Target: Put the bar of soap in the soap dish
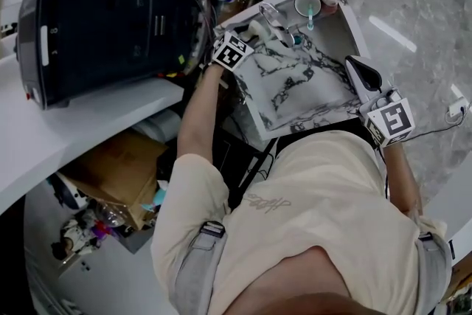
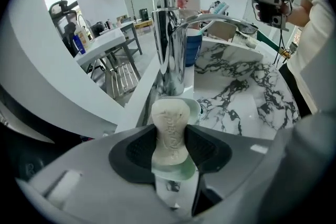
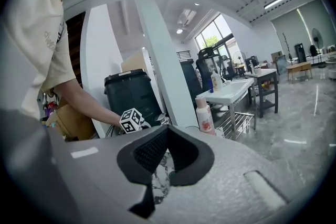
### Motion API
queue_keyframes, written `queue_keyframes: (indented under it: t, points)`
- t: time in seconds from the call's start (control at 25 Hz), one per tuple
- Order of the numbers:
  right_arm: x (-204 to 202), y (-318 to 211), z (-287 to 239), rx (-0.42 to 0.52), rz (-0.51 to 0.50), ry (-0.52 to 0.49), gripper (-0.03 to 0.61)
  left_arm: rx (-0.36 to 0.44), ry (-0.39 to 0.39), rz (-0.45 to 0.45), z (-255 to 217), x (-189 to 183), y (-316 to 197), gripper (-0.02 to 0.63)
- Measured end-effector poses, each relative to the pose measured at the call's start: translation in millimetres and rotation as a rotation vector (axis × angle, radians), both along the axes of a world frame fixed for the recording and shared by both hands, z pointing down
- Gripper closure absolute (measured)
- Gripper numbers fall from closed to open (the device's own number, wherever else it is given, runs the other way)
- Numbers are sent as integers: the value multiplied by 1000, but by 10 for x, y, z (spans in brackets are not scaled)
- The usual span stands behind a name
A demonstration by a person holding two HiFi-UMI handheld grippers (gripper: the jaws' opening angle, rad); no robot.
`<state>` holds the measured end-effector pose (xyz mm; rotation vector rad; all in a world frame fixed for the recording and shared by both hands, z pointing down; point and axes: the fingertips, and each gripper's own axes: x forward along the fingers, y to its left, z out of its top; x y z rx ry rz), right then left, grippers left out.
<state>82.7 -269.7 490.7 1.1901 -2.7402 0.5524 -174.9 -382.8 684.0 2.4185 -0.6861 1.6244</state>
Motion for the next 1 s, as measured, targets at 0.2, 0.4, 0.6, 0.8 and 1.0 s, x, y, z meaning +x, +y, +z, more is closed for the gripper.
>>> queue_keyframes:
  t: [0.2,0.4,0.6,0.8,1.0]
  points:
    - [-5,8,35,-9,1,5,577,-52,-45,55,58,30,-22,418]
    - [11,-10,34,-7,10,3,577,-157,-115,100,149,36,-7,416]
    - [23,-27,3,1,15,1,577,-220,-195,155,291,12,95,416]
    - [54,0,-25,8,18,0,577,-172,-214,130,257,-6,70,417]
    - [25,53,-55,19,-2,0,577,-75,-183,91,67,-4,38,430]
